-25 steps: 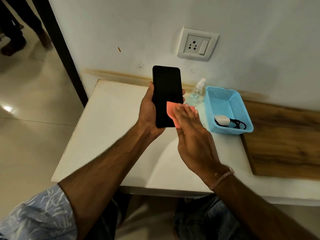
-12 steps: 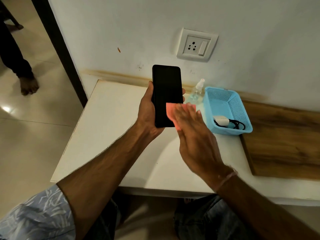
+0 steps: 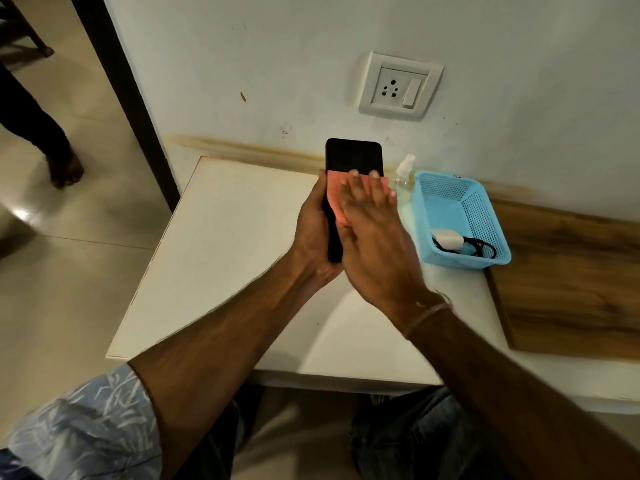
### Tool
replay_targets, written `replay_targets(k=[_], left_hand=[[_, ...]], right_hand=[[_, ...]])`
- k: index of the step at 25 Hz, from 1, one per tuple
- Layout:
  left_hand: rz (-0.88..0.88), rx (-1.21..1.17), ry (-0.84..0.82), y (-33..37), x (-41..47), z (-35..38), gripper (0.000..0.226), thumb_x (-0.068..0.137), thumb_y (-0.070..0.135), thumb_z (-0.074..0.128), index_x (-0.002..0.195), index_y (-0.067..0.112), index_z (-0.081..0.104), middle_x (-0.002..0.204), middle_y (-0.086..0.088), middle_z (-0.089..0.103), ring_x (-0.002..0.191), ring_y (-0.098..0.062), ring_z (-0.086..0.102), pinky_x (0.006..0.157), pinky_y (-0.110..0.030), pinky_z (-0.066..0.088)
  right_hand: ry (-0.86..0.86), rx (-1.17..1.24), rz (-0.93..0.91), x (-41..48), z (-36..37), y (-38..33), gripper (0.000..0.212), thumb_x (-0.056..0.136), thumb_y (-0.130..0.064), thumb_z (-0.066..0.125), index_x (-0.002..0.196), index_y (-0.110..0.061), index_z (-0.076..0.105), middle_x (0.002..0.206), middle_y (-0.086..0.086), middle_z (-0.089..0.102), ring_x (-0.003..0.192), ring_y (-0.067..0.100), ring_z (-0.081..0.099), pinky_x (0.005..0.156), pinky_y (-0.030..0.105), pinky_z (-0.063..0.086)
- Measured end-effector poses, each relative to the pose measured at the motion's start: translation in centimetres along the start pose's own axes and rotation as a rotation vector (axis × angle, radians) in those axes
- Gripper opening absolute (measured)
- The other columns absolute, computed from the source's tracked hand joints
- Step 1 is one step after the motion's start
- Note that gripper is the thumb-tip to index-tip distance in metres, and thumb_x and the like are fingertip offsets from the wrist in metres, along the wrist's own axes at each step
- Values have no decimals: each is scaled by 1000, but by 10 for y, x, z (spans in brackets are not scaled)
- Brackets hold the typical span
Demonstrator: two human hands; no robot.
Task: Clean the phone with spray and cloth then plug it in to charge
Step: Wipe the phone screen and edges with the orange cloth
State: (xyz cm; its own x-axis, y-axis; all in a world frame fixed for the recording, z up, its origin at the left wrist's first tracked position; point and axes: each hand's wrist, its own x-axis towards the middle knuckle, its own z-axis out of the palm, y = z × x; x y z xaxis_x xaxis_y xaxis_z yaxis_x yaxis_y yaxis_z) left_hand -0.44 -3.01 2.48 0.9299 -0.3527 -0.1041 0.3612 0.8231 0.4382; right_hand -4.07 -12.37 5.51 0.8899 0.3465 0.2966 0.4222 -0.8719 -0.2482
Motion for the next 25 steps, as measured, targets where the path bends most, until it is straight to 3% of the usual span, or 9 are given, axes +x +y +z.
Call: replay_targets(k=[3,6,10,14,17,20,25], left_hand=[[-57,30,-64,12,-3,-2,73,102,60,29,144,1,40,119,-14,55,101,-25,56,94,-37,45],[16,11,-42,20,0,-7,78,102,60,31,149,-3,39,117,-18,58,97,-28,58,90,-41,47],[37,4,0,14,5,-4,75,103,59,31,149,0,43,123,-19,60,107,-30,61,98,-41,47],[84,-37,7,0,2,-2,47,106,44,36,133,16,62,133,-7,66,120,-23,65,101,-36,52],[83,-90,-28,4,-1,-4,49,107,43,27,140,16,52,140,-7,59,126,-24,58,104,-37,46],[-3,16,-69,21,-1,-5,65,104,57,22,135,6,47,122,-12,55,103,-24,56,92,-37,47],[-19,-27,-61,27,2,-9,75,102,61,29,143,0,44,121,-17,57,102,-27,57,96,-40,45]], right_hand=[[-48,-2,-155,-25,8,-9,55,100,-18,36,152,-8,21,161,7,14,150,20,2,123,39,6],[-91,15,-281,-61,7,3,55,99,-15,41,151,-8,24,160,6,18,150,19,8,122,40,15],[-21,0,-136,-28,-1,14,52,103,-23,34,151,-9,24,160,7,17,150,19,6,122,40,15],[23,-59,72,53,4,-6,54,104,-31,23,154,-14,10,162,7,5,150,22,-3,122,37,-3],[17,-73,25,52,15,-23,55,102,-30,16,154,-14,8,163,7,1,150,22,-5,122,36,-5],[-35,-35,-128,-6,16,-24,56,103,-34,16,154,-12,10,163,6,3,150,19,-3,123,39,3],[-74,-61,-210,-44,6,-4,54,104,-33,24,153,-10,17,162,5,11,150,18,2,122,40,12]])
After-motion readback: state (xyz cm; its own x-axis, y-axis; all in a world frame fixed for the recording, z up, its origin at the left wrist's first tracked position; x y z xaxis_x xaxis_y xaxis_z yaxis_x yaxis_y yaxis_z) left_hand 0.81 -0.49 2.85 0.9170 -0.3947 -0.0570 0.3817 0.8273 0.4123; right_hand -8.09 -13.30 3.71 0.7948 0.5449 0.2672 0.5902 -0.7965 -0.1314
